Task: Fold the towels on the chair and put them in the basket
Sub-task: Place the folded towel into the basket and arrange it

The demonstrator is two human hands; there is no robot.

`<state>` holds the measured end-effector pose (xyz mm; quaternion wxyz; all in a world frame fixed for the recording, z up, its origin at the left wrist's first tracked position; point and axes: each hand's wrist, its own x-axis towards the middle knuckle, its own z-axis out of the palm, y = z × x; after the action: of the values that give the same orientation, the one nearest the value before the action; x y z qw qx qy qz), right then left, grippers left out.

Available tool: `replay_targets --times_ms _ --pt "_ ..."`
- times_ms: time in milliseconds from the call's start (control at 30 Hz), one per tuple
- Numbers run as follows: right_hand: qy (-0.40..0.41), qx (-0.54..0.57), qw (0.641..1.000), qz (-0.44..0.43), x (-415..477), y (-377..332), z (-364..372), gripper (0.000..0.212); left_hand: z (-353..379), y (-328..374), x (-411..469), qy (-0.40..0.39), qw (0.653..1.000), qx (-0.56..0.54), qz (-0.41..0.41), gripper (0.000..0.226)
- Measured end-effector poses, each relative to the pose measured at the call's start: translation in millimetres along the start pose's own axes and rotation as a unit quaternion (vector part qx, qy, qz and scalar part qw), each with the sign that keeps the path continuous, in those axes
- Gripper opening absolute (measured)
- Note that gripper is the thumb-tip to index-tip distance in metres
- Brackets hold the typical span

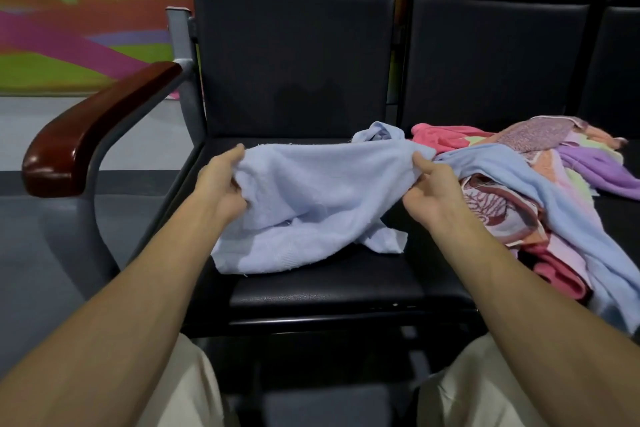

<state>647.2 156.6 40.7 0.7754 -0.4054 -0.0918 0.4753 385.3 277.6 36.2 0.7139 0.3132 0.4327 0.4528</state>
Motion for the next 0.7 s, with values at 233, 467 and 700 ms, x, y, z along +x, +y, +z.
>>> replay_targets --times_ms 233,467,700 --pt "0.017 -0.002 0.999 -0.036 -10.5 0.4 5.9 0.023 -2.6 0.5 -9.7 0.106 0.983 0.060 0.137 0.025" --pt "0.059 -0.022 0.994 -0.085 -43.8 -31.7 43.9 0.019 -7.3 48.6 -50.2 0.063 0.965 0.116 0.226 0.030" --pt "0.037 -0.117 0.963 -0.240 -95.9 -83.5 87.2 0.035 -1.8 126.4 -113.6 0.012 0.928 0.220 0.301 0.025"
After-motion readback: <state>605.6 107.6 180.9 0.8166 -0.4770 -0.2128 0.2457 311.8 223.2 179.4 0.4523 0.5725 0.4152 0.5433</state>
